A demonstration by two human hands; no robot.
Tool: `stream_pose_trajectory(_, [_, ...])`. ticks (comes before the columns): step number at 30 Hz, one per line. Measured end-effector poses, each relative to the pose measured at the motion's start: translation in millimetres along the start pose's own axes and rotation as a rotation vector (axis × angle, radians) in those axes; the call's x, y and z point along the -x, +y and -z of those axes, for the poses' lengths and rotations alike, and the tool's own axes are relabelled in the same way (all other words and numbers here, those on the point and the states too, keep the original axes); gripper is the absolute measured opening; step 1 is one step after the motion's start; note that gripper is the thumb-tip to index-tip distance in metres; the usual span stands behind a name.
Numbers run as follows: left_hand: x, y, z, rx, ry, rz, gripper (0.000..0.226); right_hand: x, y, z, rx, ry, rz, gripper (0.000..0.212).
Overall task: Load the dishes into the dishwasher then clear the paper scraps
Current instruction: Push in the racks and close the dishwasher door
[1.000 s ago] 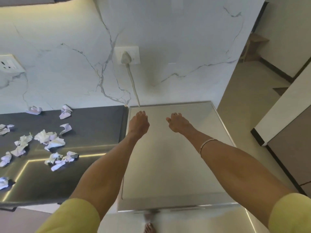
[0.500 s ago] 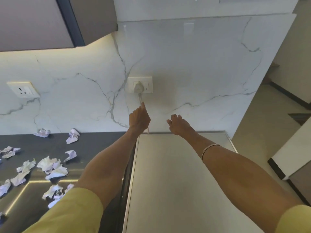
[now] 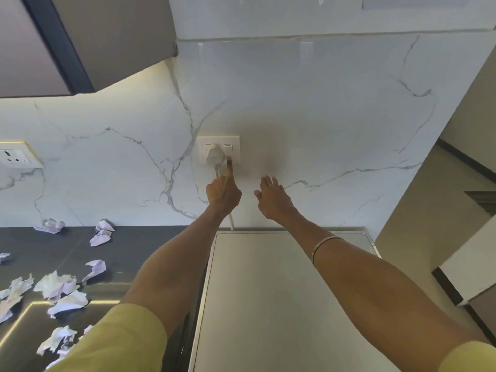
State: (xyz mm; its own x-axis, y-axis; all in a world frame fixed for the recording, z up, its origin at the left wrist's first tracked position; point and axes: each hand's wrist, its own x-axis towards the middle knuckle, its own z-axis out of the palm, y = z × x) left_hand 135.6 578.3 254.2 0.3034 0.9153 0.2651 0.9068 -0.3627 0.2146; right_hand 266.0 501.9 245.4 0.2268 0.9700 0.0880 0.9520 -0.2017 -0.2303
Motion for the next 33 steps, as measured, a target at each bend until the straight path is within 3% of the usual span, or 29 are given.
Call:
stream_pose_trajectory(4, [-4, -2, 0, 0.041, -0.096, 0.033, 0.098, -7, 6, -1, 0.015, 0.014, 0.006, 0.057])
stream_pose_trajectory(10, [9, -14, 4, 0.050, -0.067, -0.029, 0.099, 5, 3, 3, 0.030, -0.015, -0.013, 0.057])
stream_pose_trajectory(16, [34, -24, 5, 0.074, -0.060, -0.117, 0.081, 26, -2, 15, 0.045, -0.015, -0.022, 0.057])
stream_pose_trajectory(21, [54, -29, 8, 0.236, 0.118, -0.156, 0.055, 45, -7, 22, 0.061, -0.001, -0.036, 0.057])
stream_pose_trajectory(24, [71, -30, 19, 0.201, 0.171, -0.247, 0.042, 58, -13, 23, 0.074, 0.009, -0.030, 0.058])
stream_pose_trajectory(33, [120, -38, 20, 0.192, 0.074, -0.247, 0.046, 111, -25, 14, 0.040, 0.019, -0.083, 0.057])
